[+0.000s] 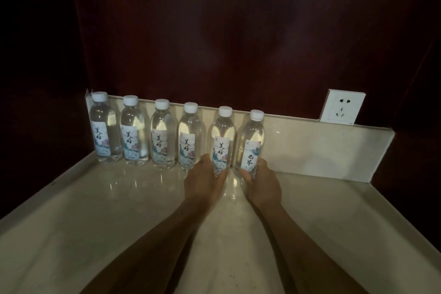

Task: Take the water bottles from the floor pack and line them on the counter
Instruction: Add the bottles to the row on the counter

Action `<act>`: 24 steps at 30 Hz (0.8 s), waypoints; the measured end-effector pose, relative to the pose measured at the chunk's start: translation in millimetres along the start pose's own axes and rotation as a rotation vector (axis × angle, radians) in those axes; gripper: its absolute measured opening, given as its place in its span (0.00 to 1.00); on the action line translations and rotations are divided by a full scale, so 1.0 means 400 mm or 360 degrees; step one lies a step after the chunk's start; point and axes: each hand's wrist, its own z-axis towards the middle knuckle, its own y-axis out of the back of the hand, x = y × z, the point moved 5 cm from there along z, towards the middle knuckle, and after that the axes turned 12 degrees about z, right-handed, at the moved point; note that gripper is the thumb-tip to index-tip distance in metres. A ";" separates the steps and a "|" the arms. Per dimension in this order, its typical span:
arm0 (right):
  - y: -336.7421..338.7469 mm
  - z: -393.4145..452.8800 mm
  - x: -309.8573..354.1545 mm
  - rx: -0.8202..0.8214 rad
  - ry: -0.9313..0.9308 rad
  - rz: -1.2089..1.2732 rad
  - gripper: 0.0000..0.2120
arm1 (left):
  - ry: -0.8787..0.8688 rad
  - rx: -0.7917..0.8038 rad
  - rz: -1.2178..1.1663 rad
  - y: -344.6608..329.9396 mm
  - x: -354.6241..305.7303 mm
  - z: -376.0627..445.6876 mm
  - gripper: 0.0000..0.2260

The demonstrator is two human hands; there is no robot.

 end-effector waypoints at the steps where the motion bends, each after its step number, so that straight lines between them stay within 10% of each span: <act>1: 0.001 -0.002 0.001 0.0001 -0.0007 0.0015 0.22 | 0.0005 -0.0009 -0.0017 -0.001 0.005 -0.001 0.22; 11: 0.000 -0.012 0.001 0.0009 -0.0009 0.0121 0.25 | 0.0323 -0.0406 -0.0397 0.076 0.093 -0.012 0.14; 24: 0.047 -0.085 0.082 -0.0391 0.0320 -0.0122 0.18 | 0.0422 -0.0154 -0.0186 0.054 0.121 0.015 0.11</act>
